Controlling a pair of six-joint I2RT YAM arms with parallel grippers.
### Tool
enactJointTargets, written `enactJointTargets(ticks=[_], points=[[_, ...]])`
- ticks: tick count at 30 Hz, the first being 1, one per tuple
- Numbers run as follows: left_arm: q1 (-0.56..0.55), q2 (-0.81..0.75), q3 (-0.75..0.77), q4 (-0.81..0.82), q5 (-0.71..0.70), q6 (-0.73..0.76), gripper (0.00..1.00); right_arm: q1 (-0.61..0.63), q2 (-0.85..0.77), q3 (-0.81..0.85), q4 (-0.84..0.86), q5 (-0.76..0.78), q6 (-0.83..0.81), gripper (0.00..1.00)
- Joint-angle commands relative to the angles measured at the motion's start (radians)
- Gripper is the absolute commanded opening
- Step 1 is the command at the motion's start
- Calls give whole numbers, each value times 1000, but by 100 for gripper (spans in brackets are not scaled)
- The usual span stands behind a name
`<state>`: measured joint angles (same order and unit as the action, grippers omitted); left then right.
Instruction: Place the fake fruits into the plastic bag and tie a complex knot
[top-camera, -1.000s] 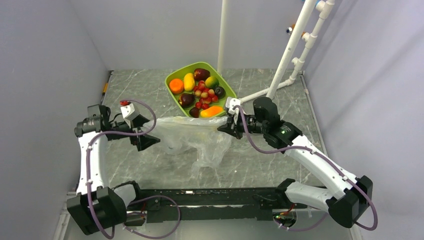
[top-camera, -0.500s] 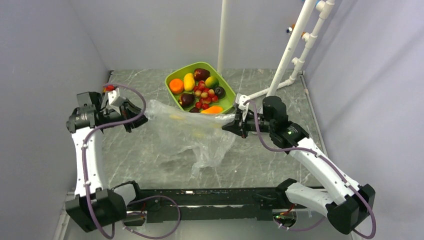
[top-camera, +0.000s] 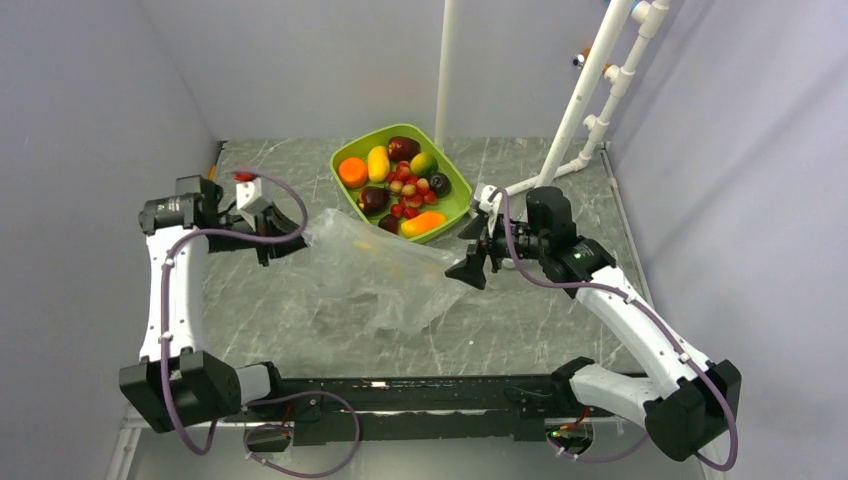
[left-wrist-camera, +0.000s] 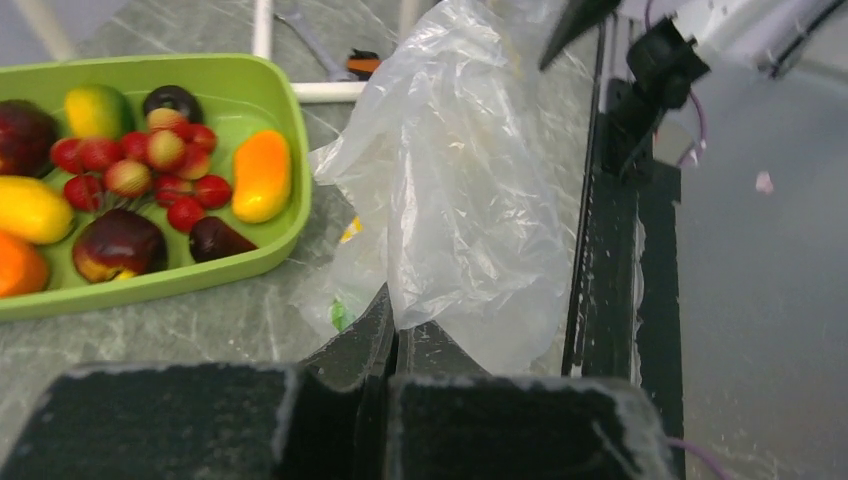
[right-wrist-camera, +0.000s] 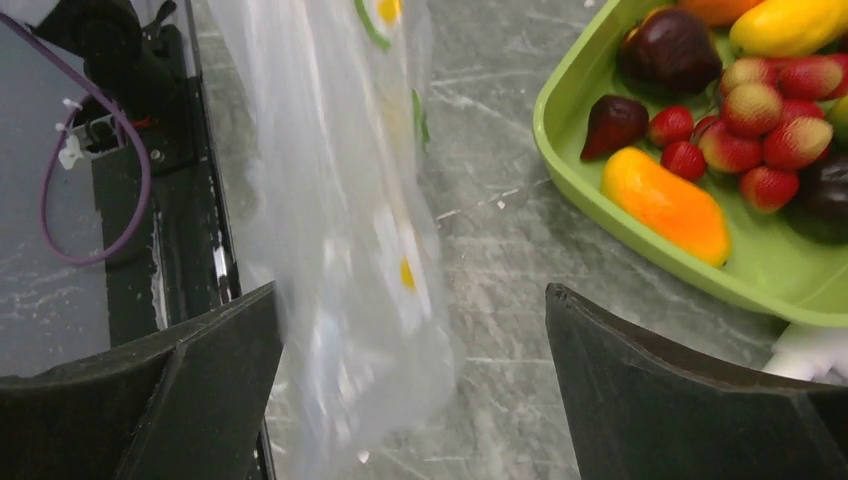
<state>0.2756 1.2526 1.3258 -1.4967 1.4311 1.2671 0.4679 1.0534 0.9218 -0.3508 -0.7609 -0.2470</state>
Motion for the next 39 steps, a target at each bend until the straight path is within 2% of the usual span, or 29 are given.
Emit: enactJointTargets(ticks=[1, 5, 9, 14, 16, 19, 20, 21, 22, 23, 24, 25, 26, 27, 28, 29, 33, 36, 39], points=[[-127, -95, -41, 172, -134, -103, 0, 24, 3, 128, 88, -17, 57, 100], [-250, -154, -93, 380, -250, -259, 0, 140, 48, 190, 137, 32, 46, 100], [-358, -139, -61, 395, -320, -297, 0, 279, 138, 256, 205, 87, 6, 100], [-457, -116, -14, 397, -358, -346, 0, 361, 272, 355, 256, 94, -19, 98], [-497, -123, -16, 438, -397, -395, 0, 378, 311, 380, 253, 92, -31, 89], [-514, -144, -23, 520, -440, -515, 0, 388, 347, 395, 219, 74, -30, 67], [-515, -145, -20, 534, -454, -548, 0, 388, 351, 391, 206, 72, -34, 48], [-513, -142, -7, 525, -463, -561, 0, 389, 348, 384, 191, 71, -48, 23], [-479, -137, 10, 480, -457, -531, 10, 387, 338, 373, 180, 78, -64, 2], [-413, -138, 22, 413, -405, -450, 28, 378, 310, 353, 182, 90, -67, 0], [-323, -141, 20, 332, -326, -340, 54, 358, 283, 332, 192, 82, -63, 0], [-220, -145, 8, 216, -250, -217, 73, 336, 258, 310, 201, 66, -59, 0], [-148, -146, -18, 129, -211, -67, 84, 321, 234, 292, 207, 52, -62, 0], [-112, -144, -46, 41, -220, 76, 88, 309, 211, 272, 216, 38, -68, 0], [-105, -138, -72, -26, -263, 224, 97, 303, 189, 249, 229, 23, -80, 0], [-104, -134, -103, -59, -308, 317, 99, 302, 171, 226, 244, 6, -96, 0], [-108, -132, -202, -37, -303, 431, 99, 304, 121, 142, 316, -39, -162, 0], [-162, -128, -223, 17, -282, 369, 99, 302, 136, 175, 275, -37, -170, 0], [-230, -166, -298, 205, -315, 228, 99, 303, 112, 164, 310, -36, -166, 0]])
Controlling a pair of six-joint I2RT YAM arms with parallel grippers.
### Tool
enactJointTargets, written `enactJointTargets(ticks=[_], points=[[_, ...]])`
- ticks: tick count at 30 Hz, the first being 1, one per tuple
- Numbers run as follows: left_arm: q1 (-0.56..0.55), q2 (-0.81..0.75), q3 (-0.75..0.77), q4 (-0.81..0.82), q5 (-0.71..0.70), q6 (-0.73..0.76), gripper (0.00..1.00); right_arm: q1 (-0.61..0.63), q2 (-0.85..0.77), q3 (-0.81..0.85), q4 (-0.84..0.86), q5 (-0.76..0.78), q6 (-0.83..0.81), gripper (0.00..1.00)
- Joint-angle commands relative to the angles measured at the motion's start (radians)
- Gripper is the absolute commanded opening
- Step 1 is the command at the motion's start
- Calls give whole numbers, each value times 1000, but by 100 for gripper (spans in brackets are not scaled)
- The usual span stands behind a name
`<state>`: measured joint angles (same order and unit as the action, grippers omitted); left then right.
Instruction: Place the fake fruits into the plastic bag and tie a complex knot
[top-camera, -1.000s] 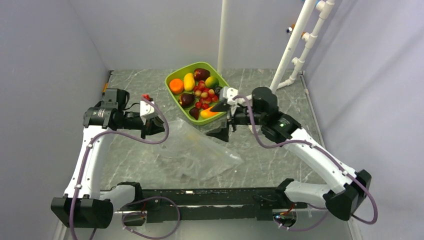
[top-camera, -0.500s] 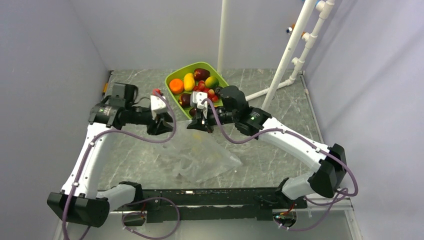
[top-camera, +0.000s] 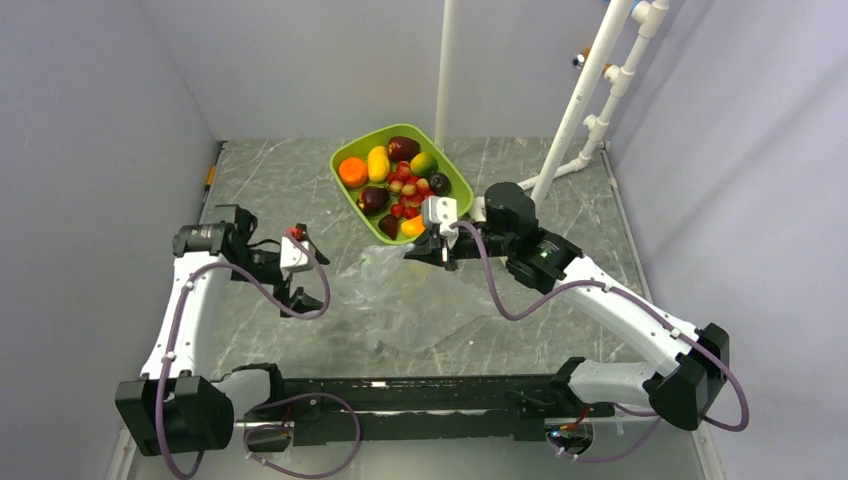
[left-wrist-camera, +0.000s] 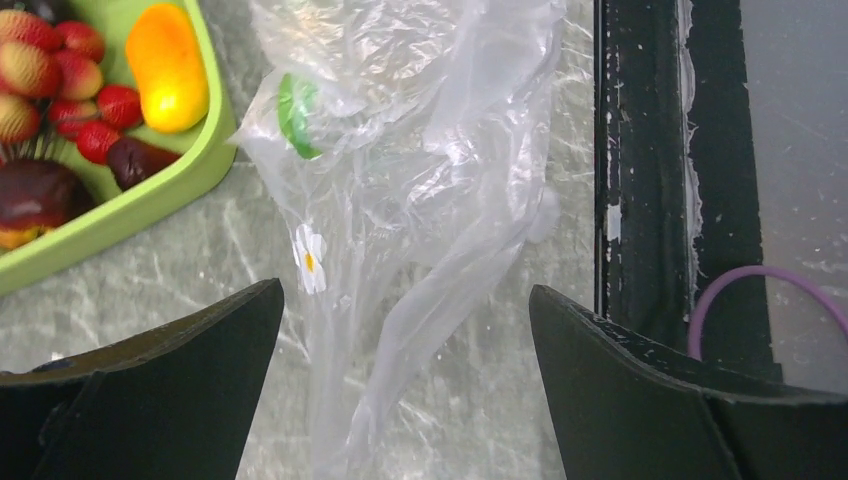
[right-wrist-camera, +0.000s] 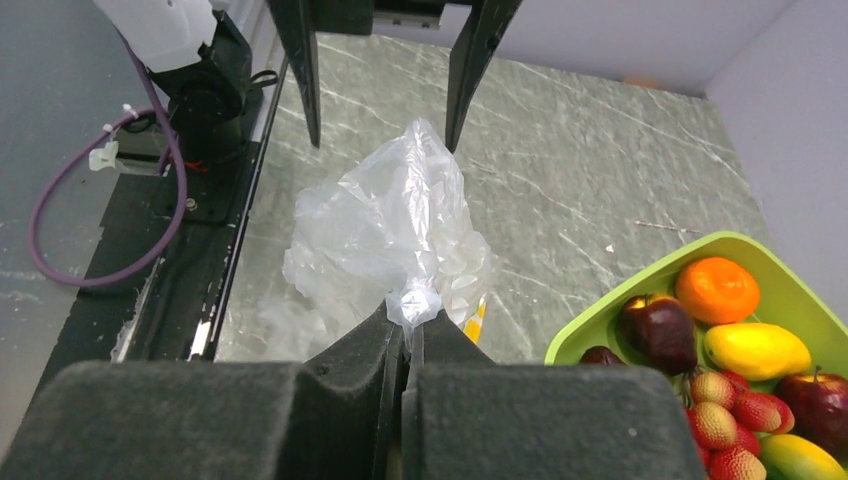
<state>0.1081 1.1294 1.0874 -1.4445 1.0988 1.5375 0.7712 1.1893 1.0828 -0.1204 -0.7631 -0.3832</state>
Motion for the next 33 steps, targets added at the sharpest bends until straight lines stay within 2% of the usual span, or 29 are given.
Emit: enactJointTargets(ticks=[1, 3, 5, 9, 10, 12, 14, 15, 17, 20, 23, 25, 27, 30, 33], points=[[-72, -64, -84, 234, 18, -77, 99, 3, -27, 3, 87, -31, -24, 0], [-113, -81, -116, 276, 7, -102, 99, 3, -29, 17, 73, -24, -16, 0], [-174, -69, -137, 239, -22, -66, 99, 4, -40, 14, 81, -1, -16, 0], [-188, -44, -221, 317, -63, -153, 99, 3, -67, -1, 107, 28, -11, 0], [-188, -41, -236, 354, -96, -190, 88, 4, -77, 0, 101, 36, -9, 0], [-164, -33, -254, 369, -189, -196, 46, -2, -107, 1, 61, 79, -20, 0], [-51, -40, -264, 297, -209, -112, 13, -41, -148, 1, 2, 117, -22, 0], [28, -46, -269, 253, -197, -54, 6, -77, -168, -2, -32, 124, -15, 0], [150, -74, -283, 201, -214, 20, 3, -151, -197, -8, -110, 124, -9, 0], [235, -120, -310, 214, -267, 37, 3, -226, -217, -31, -188, 140, -16, 0], [257, -159, -305, 250, -239, -34, 5, -237, -211, -55, -207, 162, -2, 0], [258, -148, -240, 177, -157, -30, 0, -237, -179, -53, -196, 158, 28, 0], [258, -95, -152, 83, -72, -16, 0, -232, -120, -41, -152, 166, 63, 0], [258, 56, -37, 89, -50, -148, 0, -229, 15, -10, -24, 243, 103, 0], [267, 200, 31, 283, -114, -370, 2, -223, 168, 22, 108, 325, 125, 0]])
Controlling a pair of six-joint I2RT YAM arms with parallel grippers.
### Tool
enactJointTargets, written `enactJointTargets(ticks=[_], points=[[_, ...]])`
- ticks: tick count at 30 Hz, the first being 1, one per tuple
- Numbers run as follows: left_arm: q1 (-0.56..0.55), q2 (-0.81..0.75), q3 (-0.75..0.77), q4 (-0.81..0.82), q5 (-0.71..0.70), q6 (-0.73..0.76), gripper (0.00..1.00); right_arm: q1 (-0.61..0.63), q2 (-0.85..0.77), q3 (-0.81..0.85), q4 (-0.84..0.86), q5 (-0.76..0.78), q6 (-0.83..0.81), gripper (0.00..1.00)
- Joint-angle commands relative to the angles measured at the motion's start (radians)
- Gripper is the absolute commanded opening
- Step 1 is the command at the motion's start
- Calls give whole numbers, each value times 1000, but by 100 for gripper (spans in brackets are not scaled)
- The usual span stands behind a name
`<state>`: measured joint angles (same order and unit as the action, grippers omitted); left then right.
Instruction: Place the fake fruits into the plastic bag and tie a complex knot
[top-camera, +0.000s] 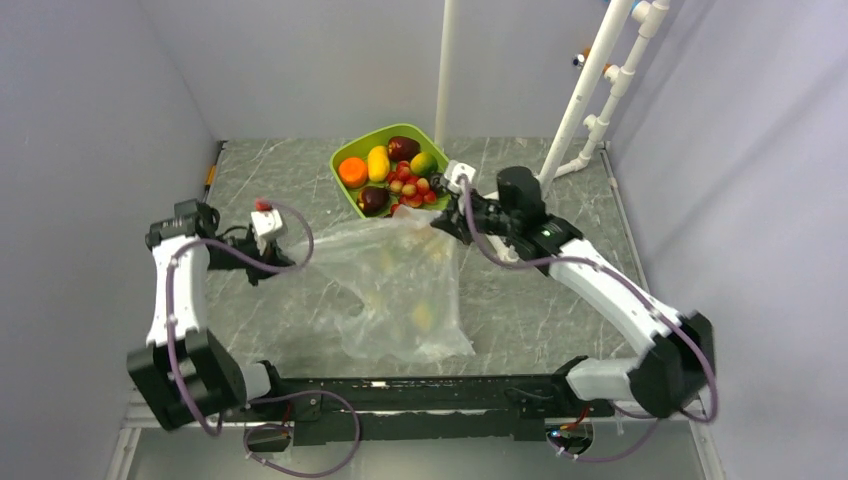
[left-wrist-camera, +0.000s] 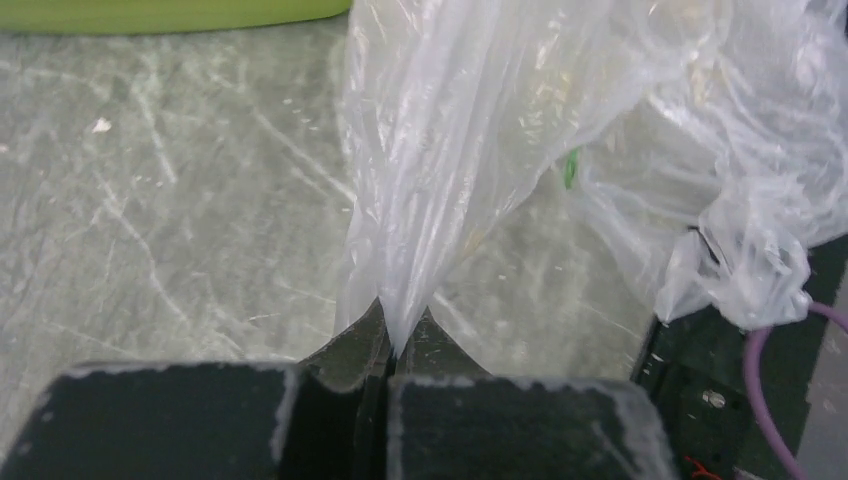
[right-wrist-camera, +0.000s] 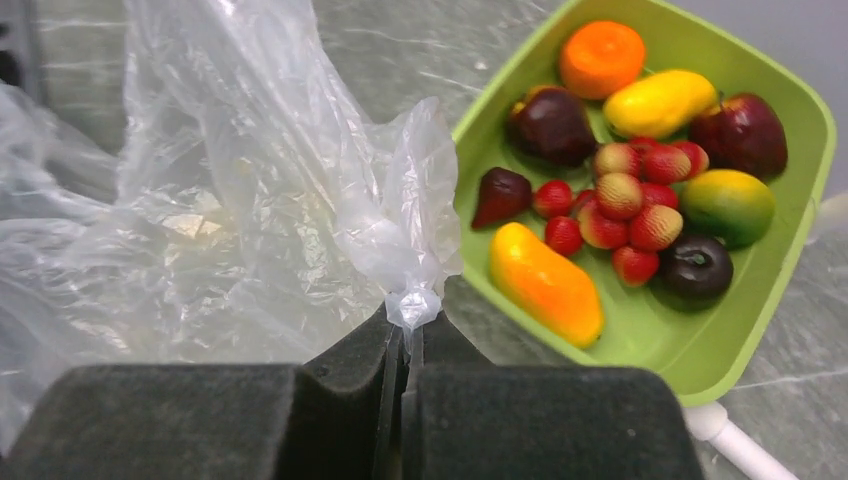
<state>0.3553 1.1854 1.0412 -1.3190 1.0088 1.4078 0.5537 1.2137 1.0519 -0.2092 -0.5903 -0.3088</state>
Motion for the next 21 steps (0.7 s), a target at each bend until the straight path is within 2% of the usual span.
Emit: enactJointTargets(ticks=[1, 2, 3, 5, 6, 8, 11, 13, 15, 16, 21], points=[[20, 176, 90, 236, -53, -327, 9, 0, 191, 69, 238, 186, 56, 0], [21, 207, 106, 296, -75, -380, 20, 2, 235, 98, 253, 220, 67, 0], [22, 234, 131, 345, -92, -431, 38, 3, 275, 136, 246, 241, 77, 20], [21, 265, 175, 413, -117, -503, 88, 0, 325, 206, 188, 261, 92, 79], [23, 267, 196, 419, -115, -514, 98, -2, 326, 230, 153, 256, 96, 96], [28, 246, 226, 392, -100, -485, 99, -10, 290, 242, 103, 199, 96, 100], [43, 166, 221, 322, -63, -355, 99, -14, 190, 218, -21, 71, 58, 100], [45, 89, 185, 192, 1, -147, 99, -12, 121, 183, -138, 1, 40, 100], [38, -19, 114, -10, 56, 110, 99, -13, 54, 135, -243, -26, 59, 100], [16, -59, 67, -50, 50, 181, 99, -12, 31, 111, -297, -39, 66, 100], [-251, -244, -195, 130, -78, 38, 99, -1, -36, -13, -421, -70, 135, 100]])
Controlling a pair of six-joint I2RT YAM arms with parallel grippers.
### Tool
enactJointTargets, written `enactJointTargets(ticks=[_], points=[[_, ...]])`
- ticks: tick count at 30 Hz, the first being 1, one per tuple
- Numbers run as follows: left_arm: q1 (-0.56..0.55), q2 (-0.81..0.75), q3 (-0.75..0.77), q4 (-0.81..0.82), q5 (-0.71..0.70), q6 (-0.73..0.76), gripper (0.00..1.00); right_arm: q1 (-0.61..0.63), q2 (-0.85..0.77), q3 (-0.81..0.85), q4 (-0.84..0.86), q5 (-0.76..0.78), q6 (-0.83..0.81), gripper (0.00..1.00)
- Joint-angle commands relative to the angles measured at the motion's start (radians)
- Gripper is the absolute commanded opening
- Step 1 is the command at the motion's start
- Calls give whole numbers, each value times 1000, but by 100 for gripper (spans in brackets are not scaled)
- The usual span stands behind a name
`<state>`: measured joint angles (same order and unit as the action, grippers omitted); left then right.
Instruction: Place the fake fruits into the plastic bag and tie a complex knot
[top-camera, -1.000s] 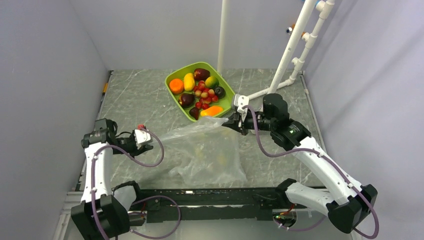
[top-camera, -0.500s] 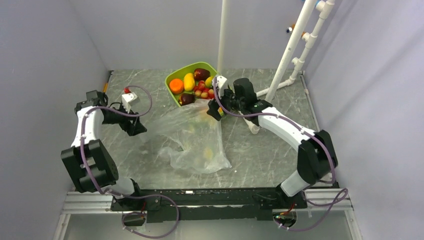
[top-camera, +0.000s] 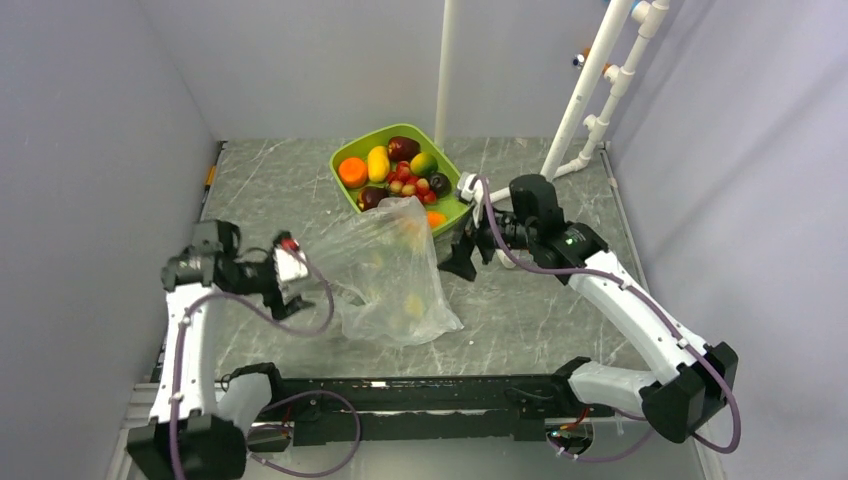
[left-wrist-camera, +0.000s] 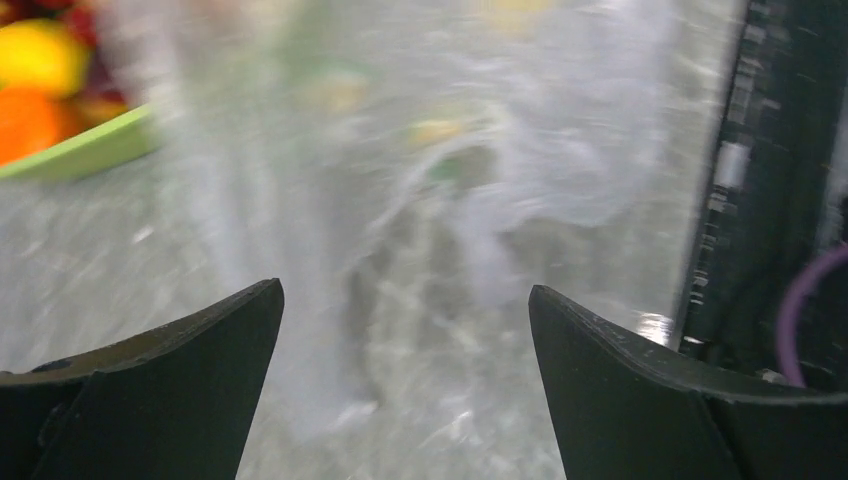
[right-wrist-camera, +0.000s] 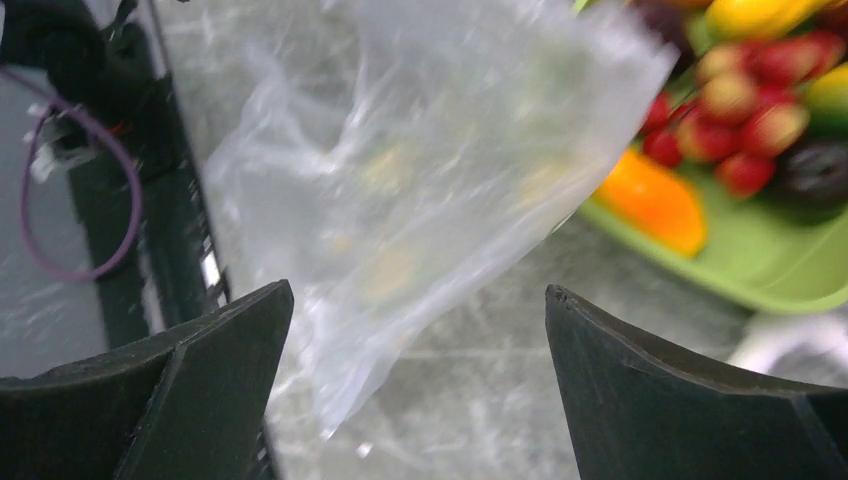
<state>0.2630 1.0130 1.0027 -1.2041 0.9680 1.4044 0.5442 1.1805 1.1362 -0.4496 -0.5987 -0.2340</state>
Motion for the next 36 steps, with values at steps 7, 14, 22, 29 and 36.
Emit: enactJointTargets(ticks=[7, 14, 22, 29, 36], points=[[-431, -124, -313, 342, -246, -244, 99, 17, 95, -187, -198, -20, 104, 100], [-524, -25, -310, 459, -326, -336, 99, 33, 243, -197, -198, -117, -6, 98], [-547, -13, -298, 436, -378, -391, 54, 56, 360, -153, -254, -171, -18, 76], [-341, -53, -215, 219, -373, -244, 0, -17, 322, -62, -363, -206, -52, 0], [19, -43, -221, -18, -461, 256, 0, -118, 169, -75, -379, -52, -48, 0]])
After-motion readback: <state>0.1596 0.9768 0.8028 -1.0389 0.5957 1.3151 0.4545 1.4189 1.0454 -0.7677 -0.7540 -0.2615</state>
